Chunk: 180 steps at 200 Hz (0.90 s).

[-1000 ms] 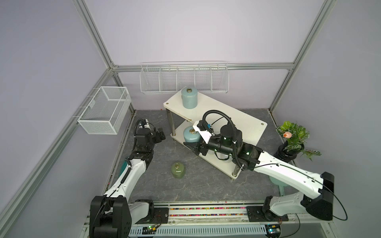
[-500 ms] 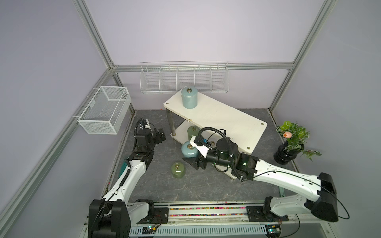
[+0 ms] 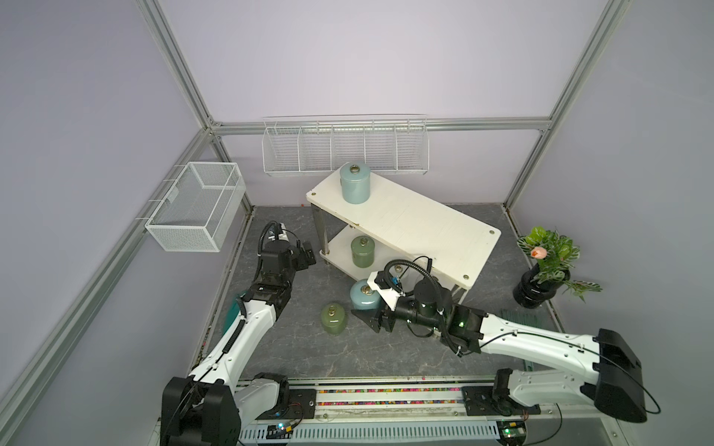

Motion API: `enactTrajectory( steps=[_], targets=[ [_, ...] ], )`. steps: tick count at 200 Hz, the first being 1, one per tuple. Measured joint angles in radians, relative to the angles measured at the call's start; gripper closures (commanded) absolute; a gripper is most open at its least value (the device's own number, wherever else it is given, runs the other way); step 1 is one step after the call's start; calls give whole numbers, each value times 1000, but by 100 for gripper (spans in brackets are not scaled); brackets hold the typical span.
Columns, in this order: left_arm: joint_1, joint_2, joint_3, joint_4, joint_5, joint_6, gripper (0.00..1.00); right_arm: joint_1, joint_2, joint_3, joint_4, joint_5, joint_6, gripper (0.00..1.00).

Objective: Remove the tea canisters from the shelf
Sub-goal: Place the tea canister at the center of the board.

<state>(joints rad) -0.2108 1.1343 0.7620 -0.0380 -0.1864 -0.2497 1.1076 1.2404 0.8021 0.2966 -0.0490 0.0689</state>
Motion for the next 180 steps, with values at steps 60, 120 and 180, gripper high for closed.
enactTrajectory(
  steps=[60,120,180],
  targets=[
    [-8,-1,9,-13,0,1,0,12,41,-78,73,14,62,29],
    [-13,-1,10,-14,-1,1,0,14,121,-153,130,42,97,28],
    [-15,-1,19,-18,-12,1,0,14,217,-197,195,60,109,28]
  ],
)
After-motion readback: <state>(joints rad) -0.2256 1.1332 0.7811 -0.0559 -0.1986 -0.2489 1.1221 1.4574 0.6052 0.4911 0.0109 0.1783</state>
